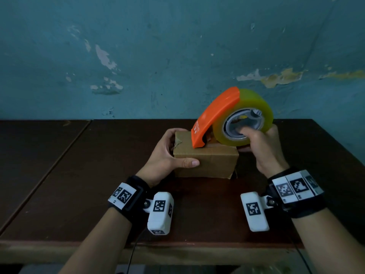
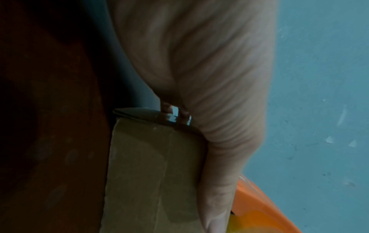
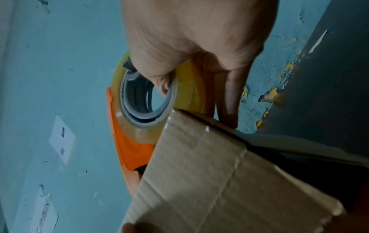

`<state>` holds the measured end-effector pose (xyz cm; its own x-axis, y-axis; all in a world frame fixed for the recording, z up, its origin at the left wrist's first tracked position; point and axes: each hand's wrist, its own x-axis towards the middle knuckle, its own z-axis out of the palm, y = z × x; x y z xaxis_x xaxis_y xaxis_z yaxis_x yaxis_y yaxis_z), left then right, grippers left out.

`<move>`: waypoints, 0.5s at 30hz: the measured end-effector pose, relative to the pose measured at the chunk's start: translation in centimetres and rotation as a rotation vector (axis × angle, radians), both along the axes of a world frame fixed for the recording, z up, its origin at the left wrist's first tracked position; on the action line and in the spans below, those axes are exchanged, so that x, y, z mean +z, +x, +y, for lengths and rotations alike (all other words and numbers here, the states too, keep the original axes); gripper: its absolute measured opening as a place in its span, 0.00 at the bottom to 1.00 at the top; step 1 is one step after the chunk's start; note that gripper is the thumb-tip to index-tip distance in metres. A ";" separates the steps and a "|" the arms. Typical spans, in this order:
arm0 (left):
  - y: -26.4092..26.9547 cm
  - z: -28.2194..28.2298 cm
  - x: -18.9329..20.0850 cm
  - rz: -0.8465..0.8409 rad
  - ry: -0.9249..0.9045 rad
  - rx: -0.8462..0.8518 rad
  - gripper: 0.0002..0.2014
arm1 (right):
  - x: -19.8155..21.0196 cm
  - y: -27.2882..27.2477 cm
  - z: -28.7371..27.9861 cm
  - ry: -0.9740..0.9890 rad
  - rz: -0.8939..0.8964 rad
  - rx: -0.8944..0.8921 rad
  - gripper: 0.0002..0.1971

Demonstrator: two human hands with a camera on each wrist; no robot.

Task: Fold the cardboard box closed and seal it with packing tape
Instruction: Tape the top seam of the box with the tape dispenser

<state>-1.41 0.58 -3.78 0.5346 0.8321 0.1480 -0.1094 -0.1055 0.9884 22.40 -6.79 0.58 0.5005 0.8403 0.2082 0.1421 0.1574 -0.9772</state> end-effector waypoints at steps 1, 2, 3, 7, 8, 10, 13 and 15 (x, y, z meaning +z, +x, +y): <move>0.0 0.0 0.0 0.007 0.004 0.000 0.50 | 0.1 0.1 -0.1 -0.003 -0.001 0.010 0.10; -0.1 0.1 0.0 0.014 0.009 0.001 0.50 | 0.2 0.2 -0.1 -0.004 -0.003 0.020 0.11; -0.2 0.1 0.1 0.019 0.011 0.000 0.50 | 0.3 0.4 -0.2 -0.006 -0.005 0.029 0.11; -0.3 -0.1 0.4 0.006 0.009 -0.007 0.52 | 0.7 1.0 -0.5 -0.009 -0.014 0.040 0.11; -0.3 -0.1 0.4 0.005 0.009 -0.008 0.52 | 0.8 1.0 -0.6 -0.013 -0.022 0.039 0.11; -0.3 0.0 0.3 0.004 0.008 -0.013 0.52 | 0.9 1.1 -0.6 -0.019 -0.040 0.033 0.12; -0.3 0.0 0.3 0.012 0.008 -0.013 0.52 | 1.0 1.5 -0.7 -0.024 -0.066 0.027 0.11; -0.4 0.0 0.3 0.017 0.013 -0.009 0.52 | 1.1 1.5 -0.6 -0.027 -0.080 0.021 0.11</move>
<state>-1.77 0.59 -3.53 0.5448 0.8251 0.1496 -0.0939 -0.1172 0.9887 23.94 -7.44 1.63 0.4652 0.8564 0.2238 0.2171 0.1347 -0.9668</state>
